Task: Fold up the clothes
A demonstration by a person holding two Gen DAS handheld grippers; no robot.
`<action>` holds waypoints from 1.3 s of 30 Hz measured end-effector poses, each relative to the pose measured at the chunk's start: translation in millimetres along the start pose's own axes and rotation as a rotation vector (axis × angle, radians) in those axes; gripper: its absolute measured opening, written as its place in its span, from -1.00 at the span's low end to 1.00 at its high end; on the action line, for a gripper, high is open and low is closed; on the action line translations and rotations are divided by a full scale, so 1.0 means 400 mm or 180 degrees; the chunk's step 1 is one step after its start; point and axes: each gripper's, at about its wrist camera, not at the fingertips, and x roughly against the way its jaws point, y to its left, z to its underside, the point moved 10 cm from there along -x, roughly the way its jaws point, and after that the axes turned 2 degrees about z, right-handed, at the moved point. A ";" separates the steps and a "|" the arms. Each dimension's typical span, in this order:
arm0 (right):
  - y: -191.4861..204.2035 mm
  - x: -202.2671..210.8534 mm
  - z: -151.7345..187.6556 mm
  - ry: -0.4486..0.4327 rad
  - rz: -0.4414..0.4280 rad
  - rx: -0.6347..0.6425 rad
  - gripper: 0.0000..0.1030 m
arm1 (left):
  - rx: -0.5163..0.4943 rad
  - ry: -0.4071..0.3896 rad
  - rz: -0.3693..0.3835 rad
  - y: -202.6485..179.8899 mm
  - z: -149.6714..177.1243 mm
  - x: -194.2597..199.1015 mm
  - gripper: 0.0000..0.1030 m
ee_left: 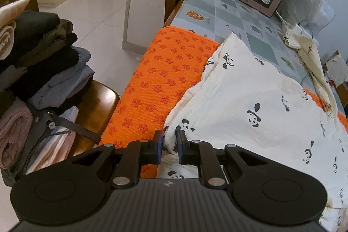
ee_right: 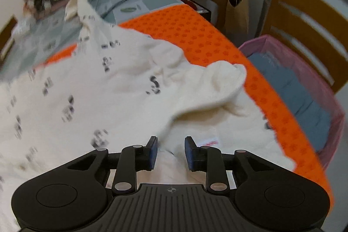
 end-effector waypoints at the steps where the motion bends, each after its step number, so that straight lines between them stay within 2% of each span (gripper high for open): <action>1: -0.004 -0.008 -0.007 0.0019 -0.0045 -0.0180 -0.42 | 0.0024 -0.0001 0.0011 -0.001 -0.001 0.004 -0.67; 4: -0.007 -0.033 -0.008 0.0155 -0.0197 -0.0646 -0.41 | 0.0039 -0.0008 0.0055 -0.002 0.000 0.017 -0.67; 7: -0.004 -0.062 0.006 0.0318 -0.0190 -0.0812 -0.43 | -0.0006 -0.0005 0.0080 -0.006 0.004 0.024 -0.68; 9: 0.003 -0.061 0.005 0.0310 -0.0193 -0.0803 -0.89 | -0.0059 -0.0009 0.0088 -0.008 0.004 0.027 -0.82; 10: 0.007 -0.059 0.004 0.0298 -0.0194 -0.0797 -0.88 | -0.0089 -0.0017 0.0089 -0.010 0.003 0.029 -0.84; 15: 0.017 0.055 -0.048 -0.0108 -0.0255 -0.0741 -0.89 | -0.0265 -0.0151 0.0114 -0.022 -0.024 0.069 -0.89; 18: 0.001 0.098 -0.048 -0.0153 -0.0310 -0.0820 -0.89 | -0.0364 -0.0166 0.0127 -0.022 -0.026 0.083 -0.89; 24: -0.032 0.009 0.044 0.0099 -0.0048 -0.0685 -0.89 | -0.0681 -0.0100 -0.0006 -0.013 0.019 0.043 -0.87; 27: -0.021 -0.033 0.079 0.0103 0.0101 -0.0438 -0.88 | -0.0914 -0.0185 -0.0067 -0.028 0.024 0.037 -0.85; 29: -0.009 -0.036 0.091 0.0005 0.0178 -0.0245 -0.87 | -0.0978 -0.0228 -0.0058 -0.031 0.022 0.036 -0.82; 30: -0.003 -0.034 0.094 -0.0061 0.0221 -0.0132 -0.86 | -0.0989 -0.0249 -0.0034 -0.032 0.020 0.039 -0.80; 31: 0.001 -0.027 0.097 -0.0089 0.0254 -0.0040 -0.79 | -0.0955 -0.0275 0.0028 -0.029 0.015 0.052 -0.66; 32: 0.001 -0.011 0.096 -0.0120 0.0266 -0.0016 -0.68 | -0.0921 -0.0300 0.0089 -0.026 0.010 0.065 -0.56; 33: 0.001 0.004 0.095 -0.0151 0.0279 0.0008 -0.61 | -0.0895 -0.0325 0.0141 -0.020 0.006 0.083 -0.36; 34: 0.001 0.020 0.094 -0.0182 0.0291 0.0032 -0.44 | -0.0869 -0.0348 0.0193 -0.014 0.003 0.100 -0.25; 35: 0.001 0.035 0.093 -0.0213 0.0304 0.0056 -0.36 | -0.0854 -0.0341 0.0249 -0.005 0.005 0.120 -0.22; 39: 0.010 0.117 0.101 -0.0329 0.0271 0.0089 -0.25 | -0.0770 -0.0329 0.0363 0.048 0.028 0.199 -0.20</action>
